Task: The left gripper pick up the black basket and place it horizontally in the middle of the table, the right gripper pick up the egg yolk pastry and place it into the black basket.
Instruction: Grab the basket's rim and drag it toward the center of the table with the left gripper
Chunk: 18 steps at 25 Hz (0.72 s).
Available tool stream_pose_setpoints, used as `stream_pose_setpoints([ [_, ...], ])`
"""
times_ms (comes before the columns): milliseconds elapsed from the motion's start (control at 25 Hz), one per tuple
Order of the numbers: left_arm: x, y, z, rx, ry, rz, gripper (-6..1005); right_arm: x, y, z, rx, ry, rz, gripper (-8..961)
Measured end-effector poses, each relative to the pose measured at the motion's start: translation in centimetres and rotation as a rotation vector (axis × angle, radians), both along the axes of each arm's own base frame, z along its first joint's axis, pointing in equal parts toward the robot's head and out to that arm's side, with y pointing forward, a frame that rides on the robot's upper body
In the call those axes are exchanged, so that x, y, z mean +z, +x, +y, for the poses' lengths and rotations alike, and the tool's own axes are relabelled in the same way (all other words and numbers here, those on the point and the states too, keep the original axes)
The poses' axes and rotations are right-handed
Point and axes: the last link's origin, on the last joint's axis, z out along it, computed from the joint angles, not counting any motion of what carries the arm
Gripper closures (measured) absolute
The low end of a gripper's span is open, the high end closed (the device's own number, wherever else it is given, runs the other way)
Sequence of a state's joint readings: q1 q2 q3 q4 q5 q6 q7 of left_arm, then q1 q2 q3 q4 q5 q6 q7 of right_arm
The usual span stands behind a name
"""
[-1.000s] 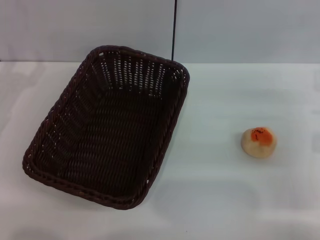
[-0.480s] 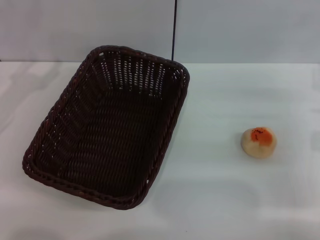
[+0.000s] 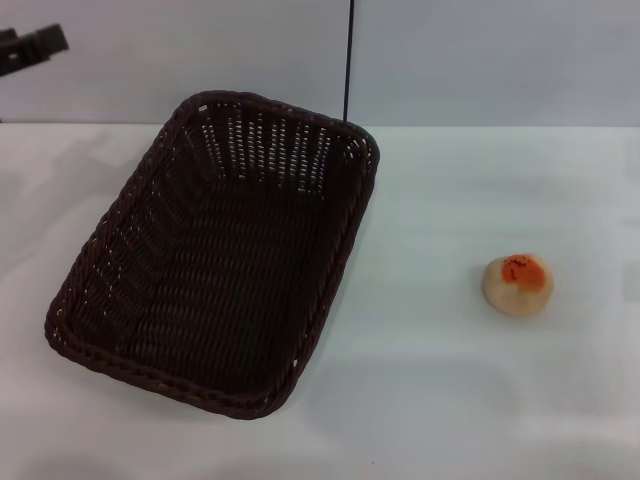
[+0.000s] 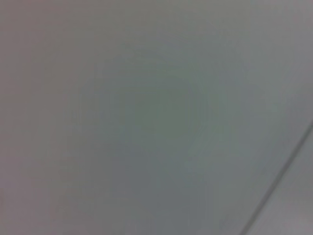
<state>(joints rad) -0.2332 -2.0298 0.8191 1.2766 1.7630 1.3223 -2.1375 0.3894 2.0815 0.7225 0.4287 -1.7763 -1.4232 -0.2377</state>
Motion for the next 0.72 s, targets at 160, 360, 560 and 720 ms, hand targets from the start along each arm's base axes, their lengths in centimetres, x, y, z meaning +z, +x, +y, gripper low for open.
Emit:
stream_pose_setpoints([
  [160,-0.1,0.8,0.2,0.017,-0.071,0.035,209,0.0,-0.1,0.1,0.003,0.001,0.0,339],
  [360,-0.9,1.5,0.7,0.067,-0.181,0.099,211,0.1,-0.1,0.1,0.006,0.003,-0.001,339],
  [560,-1.7,1.8,1.3,0.126,-0.264,0.18,213,0.1,-0.2,0.2,0.008,0.005,-0.001,339],
  [720,-2.4,2.4,1.7,0.183,-0.316,0.28,215,0.2,-0.2,0.3,0.008,0.008,-0.003,339],
])
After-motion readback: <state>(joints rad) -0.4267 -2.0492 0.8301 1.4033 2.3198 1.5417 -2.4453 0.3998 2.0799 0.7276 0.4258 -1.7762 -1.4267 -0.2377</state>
